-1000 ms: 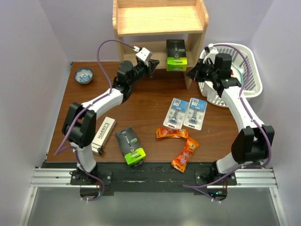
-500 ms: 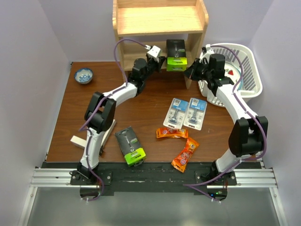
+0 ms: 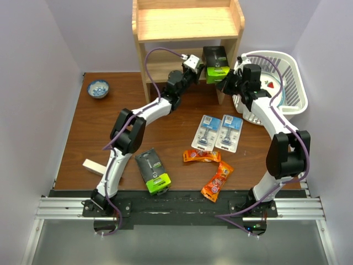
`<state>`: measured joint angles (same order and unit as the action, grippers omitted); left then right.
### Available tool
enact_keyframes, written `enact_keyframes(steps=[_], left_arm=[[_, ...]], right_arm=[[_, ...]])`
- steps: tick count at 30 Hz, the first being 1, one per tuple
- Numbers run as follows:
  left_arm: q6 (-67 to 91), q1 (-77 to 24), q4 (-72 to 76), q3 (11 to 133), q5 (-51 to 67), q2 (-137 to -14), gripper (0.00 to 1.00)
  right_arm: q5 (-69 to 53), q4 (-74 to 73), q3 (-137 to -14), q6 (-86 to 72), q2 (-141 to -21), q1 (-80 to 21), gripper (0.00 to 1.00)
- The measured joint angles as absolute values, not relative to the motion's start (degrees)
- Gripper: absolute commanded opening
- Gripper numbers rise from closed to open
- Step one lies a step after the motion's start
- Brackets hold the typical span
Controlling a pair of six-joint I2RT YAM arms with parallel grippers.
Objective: Place and organize the shaving razors onto the shelf
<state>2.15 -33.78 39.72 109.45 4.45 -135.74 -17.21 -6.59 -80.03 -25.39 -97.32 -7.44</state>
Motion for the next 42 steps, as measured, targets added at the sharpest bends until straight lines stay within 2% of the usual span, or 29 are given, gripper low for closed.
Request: enact_keyframes(steps=[9, 18, 20, 21, 23, 24, 25, 27, 30, 31, 35, 38, 40, 41, 42], left_arm=[[0.78, -34.2, 40.32, 111.31, -3.03, -137.05, 0.05], [-0.3, -34.17, 42.83, 107.79, -4.64, -135.48, 0.07], [-0.36, -34.22, 42.44, 104.84, -5.93, -133.45, 0.12], [-0.62, -34.24, 42.19, 102.26, -6.83, -131.59, 0.16], [-0.97, -34.26, 40.42, 95.48, -8.88, -126.1, 0.29], [-1.23, -34.24, 38.85, 91.18, -9.69, -122.43, 0.34], [-1.28, -34.26, 37.36, 87.81, -10.17, -119.26, 0.4], [-1.19, -34.24, 32.73, 79.77, -10.76, -110.48, 0.44], [0.3, -34.2, 23.51, 68.69, -10.35, -94.11, 0.57], [0.95, -34.2, 20.51, 65.06, -9.54, -87.81, 0.6], [3.01, -33.54, 8.25, 53.69, -3.88, -65.78, 0.64], [6.28, -30.33, -2.04, 49.8, 3.25, -57.98, 0.67], [9.58, -26.92, -9.1, 47.97, 7.03, -56.66, 0.72], [12.36, -24.73, -13.63, 46.65, 8.67, -56.47, 0.72], [14.68, -23.09, -18.17, 45.39, 9.76, -56.47, 0.72]], right_arm=[[-15.99, -6.59, -84.79, -26.15, -100.68, -6.87, 0.0], [-17.26, -5.37, -89.3, -28.53, -105.36, -6.68, 0.0], [-17.47, -5.54, -89.25, -28.64, -105.08, -6.61, 0.0], [-17.5, -5.48, -88.68, -28.69, -104.53, -6.61, 0.04], [-17.43, -6.35, -86.15, -28.64, -101.67, -6.61, 0.2], [-17.43, -6.81, -84.62, -28.69, -99.85, -6.61, 0.35], [-17.37, -7.25, -82.41, -28.49, -97.23, -6.61, 0.4], [-17.56, -8.64, -78.11, -27.97, -91.11, -6.63, 0.51], [-18.26, -9.87, -71.79, -26.74, -82.35, -6.94, 0.56], [-18.61, -9.96, -69.8, -26.13, -80.07, -7.51, 0.62], [-21.41, -10.26, -64.12, -22.57, -76.77, -13.87, 0.72], [-24.91, -11.68, -61.63, -19.22, -79.31, -22.52, 0.75], [-26.57, -13.5, -61.25, -17.65, -81.62, -27.83, 0.77], [-27.53, -14.26, -61.19, -16.88, -82.87, -30.35, 0.82], [-28.84, -14.63, -60.93, -16.45, -83.92, -32.67, 0.83]])
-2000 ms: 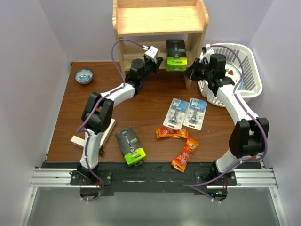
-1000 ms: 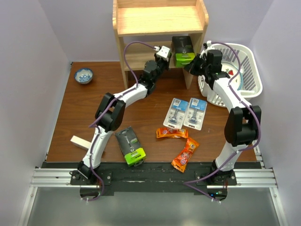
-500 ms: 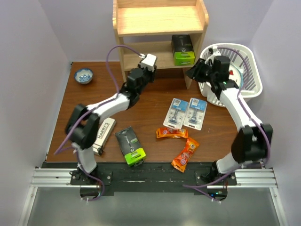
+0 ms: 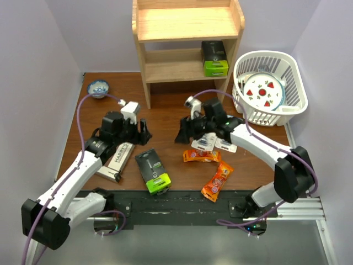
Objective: Place and organize the shaving razors onto the shelf
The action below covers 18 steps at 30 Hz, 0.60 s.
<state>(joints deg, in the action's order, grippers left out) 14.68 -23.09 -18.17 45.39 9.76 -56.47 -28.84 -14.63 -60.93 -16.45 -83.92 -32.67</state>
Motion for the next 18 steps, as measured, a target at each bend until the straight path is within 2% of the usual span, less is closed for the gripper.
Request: enact_keyframes(steps=[4, 11, 14, 17, 18], left_arm=[[23.27, -20.38, -32.67, 42.65, 10.0, -56.21, 0.75], [33.54, -21.5, -40.64, 42.13, 8.78, -60.84, 0.74], [36.51, -22.5, -41.32, 39.4, 8.21, -63.18, 0.68], [39.92, -22.28, -39.72, 35.97, 10.07, -66.48, 0.52], [40.51, -21.93, -38.26, 35.83, 11.68, -67.05, 0.44]], right_arm=[[-33.3, -14.31, -58.74, -17.04, -86.46, -39.38, 0.86], [-35.35, -9.8, -57.6, -22.06, -93.54, -45.98, 0.86], [-34.41, -8.49, -57.69, -24.77, -96.75, -46.81, 0.8], [-32.84, -7.9, -58.87, -27.51, -100.99, -46.76, 0.71], [-32.4, -7.86, -59.31, -28.1, -102.02, -46.76, 0.68]])
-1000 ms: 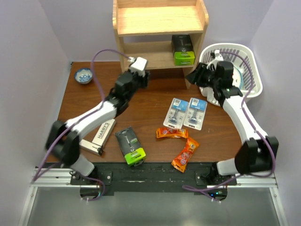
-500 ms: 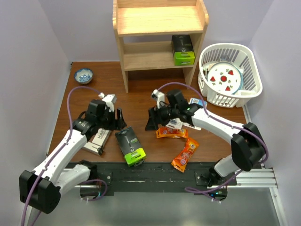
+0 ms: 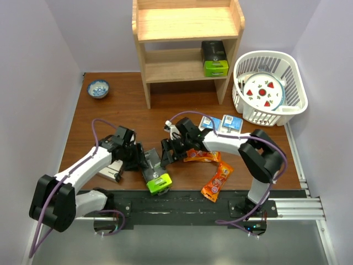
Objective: Place and organize the shaving razors onto the shelf
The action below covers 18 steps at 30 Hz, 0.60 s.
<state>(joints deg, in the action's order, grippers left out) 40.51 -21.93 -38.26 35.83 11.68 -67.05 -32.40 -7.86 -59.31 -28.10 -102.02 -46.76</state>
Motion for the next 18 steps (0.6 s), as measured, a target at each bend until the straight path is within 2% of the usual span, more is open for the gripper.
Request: enact_keyframes(steps=[1, 3, 6, 10, 14, 16, 17, 18], left_arm=[[41.06, -21.93, -36.75, 35.42, 12.97, -67.57, 0.39], [42.35, -21.93, -31.44, 34.02, 16.88, -68.77, 0.28], [43.16, -21.85, -24.43, 33.1, 21.47, -71.53, 0.23], [44.12, -21.43, -17.47, 34.02, 23.05, -75.77, 0.22], [44.07, -21.3, -12.08, 41.98, 22.57, -85.56, 0.22], [43.88, -21.08, -8.86, 47.13, 20.84, -91.09, 0.26], [43.83, -20.8, -7.75, 49.19, 20.03, -93.06, 0.33], [43.86, -20.58, -6.5, 51.75, 19.0, -95.46, 0.36]], right_arm=[[-32.03, -7.84, -59.94, -28.67, -103.13, -46.72, 0.62], [-31.14, -7.64, -61.14, -29.69, -105.03, -46.7, 0.55], [-29.89, -8.88, -62.37, -30.28, -106.39, -46.3, 0.44], [-28.36, -12.93, -64.47, -29.91, -106.39, -43.0, 0.36], [-24.01, -16.29, -69.82, -26.87, -108.05, -38.46, 0.34], [-22.55, -16.69, -73.49, -25.54, -110.32, -35.59, 0.34], [-22.2, -16.49, -74.98, -25.21, -111.39, -34.35, 0.35], [-21.85, -16.1, -77.23, -24.67, -112.97, -32.77, 0.4]])
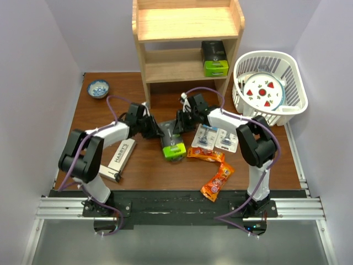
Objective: Place and organize the shaving razors onto the shelf
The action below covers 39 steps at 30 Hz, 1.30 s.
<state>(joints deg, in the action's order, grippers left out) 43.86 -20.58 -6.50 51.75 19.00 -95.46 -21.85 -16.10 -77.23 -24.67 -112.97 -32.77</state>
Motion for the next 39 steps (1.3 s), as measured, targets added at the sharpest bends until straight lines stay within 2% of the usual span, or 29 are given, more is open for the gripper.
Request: enact_keyframes(steps=[3, 4, 5, 7, 10, 15, 19, 27, 34, 39], left_arm=[[43.59, -20.12, -3.92, 57.1, 16.67, -100.09, 0.48], [43.51, -20.05, -3.44, 57.91, 16.29, -100.6, 0.5], [43.31, -20.03, -3.33, 58.08, 16.29, -100.57, 0.55], [42.81, -20.08, -3.29, 57.54, 16.53, -99.24, 0.56], [42.37, -20.16, -1.48, 51.31, 18.37, -92.73, 0.56], [43.18, -21.34, 7.77, 31.2, 24.69, -76.55, 0.55], [44.21, -27.18, 14.46, 21.56, 27.09, -74.04, 0.55], [46.04, -29.19, 28.42, 20.18, 27.46, -81.03, 0.53], [49.41, -28.93, 32.29, 20.95, 25.39, -85.14, 0.52], [51.99, -26.94, 34.28, 21.34, 23.62, -87.5, 0.45]], right_arm=[[-20.88, -13.82, -80.6, -23.94, -115.5, -30.28, 0.57], [-20.47, -12.82, -81.01, -23.7, -115.9, -29.87, 0.66], [-20.36, -12.21, -81.01, -23.81, -115.94, -29.76, 0.69], [-20.45, -11.46, -80.42, -23.99, -115.7, -30.13, 0.74], [-20.32, -10.33, -76.73, -24.36, -113.51, -31.05, 0.75], [-20.95, -9.74, -67.68, -27.33, -106.06, -31.0, 0.74], [-22.5, -7.53, -63.16, -30.98, -103.11, -30.44, 0.72], [-23.59, -4.49, -61.43, -35.97, -104.75, -30.94, 0.71], [-23.73, -3.75, -63.64, -37.67, -107.55, -32.27, 0.7], [-23.7, -3.73, -63.64, -38.06, -107.55, -32.36, 0.71]])
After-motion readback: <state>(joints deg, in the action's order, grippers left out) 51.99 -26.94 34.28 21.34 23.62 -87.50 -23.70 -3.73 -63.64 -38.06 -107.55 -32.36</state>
